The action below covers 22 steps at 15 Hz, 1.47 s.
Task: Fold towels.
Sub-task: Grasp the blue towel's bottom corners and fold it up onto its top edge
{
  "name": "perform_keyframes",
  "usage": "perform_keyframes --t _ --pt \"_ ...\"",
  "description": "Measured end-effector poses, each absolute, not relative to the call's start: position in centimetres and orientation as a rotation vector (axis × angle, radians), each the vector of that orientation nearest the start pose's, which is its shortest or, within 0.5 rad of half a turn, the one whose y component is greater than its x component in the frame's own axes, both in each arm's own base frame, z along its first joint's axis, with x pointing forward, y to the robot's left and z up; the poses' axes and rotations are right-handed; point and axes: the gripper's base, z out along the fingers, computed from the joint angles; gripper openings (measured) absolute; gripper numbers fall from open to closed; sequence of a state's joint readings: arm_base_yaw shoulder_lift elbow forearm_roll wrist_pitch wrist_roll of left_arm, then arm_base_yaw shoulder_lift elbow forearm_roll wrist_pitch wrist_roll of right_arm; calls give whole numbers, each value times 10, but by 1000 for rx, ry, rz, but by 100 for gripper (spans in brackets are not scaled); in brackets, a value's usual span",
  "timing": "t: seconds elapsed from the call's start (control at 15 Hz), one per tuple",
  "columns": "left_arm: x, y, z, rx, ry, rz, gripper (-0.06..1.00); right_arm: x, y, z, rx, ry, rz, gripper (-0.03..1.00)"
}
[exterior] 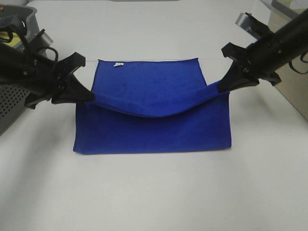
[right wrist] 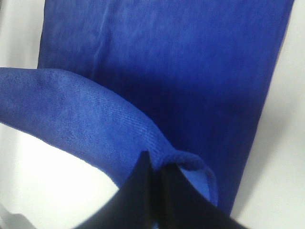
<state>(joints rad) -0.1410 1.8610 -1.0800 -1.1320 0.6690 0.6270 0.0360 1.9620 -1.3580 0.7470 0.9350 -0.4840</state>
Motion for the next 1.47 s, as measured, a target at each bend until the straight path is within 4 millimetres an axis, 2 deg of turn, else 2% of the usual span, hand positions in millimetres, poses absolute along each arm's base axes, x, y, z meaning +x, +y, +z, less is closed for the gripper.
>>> perform_keyframes --t 0.2,0.33,0.6,0.73,1.0,1.27,1.47 --pt "409 -106 179 -86 2513 -922 0 454 66 199 -154 2706 791 2" --pt "441 -108 179 -87 2447 -881 0 485 68 196 -155 2670 797 2" --pt "488 -108 182 -79 2316 -780 0 531 68 180 -148 2600 765 2" --pt "511 -110 173 -27 2273 -750 0 550 68 168 -140 2536 741 2" --pt "534 -105 151 -21 2209 -621 0 566 64 146 -63 2442 669 2" --pt "541 -107 126 16 2210 -541 0 572 63 118 -7 2431 667 2" --pt "542 -110 117 -2 2203 -500 4 574 65 115 3 2416 663 5"
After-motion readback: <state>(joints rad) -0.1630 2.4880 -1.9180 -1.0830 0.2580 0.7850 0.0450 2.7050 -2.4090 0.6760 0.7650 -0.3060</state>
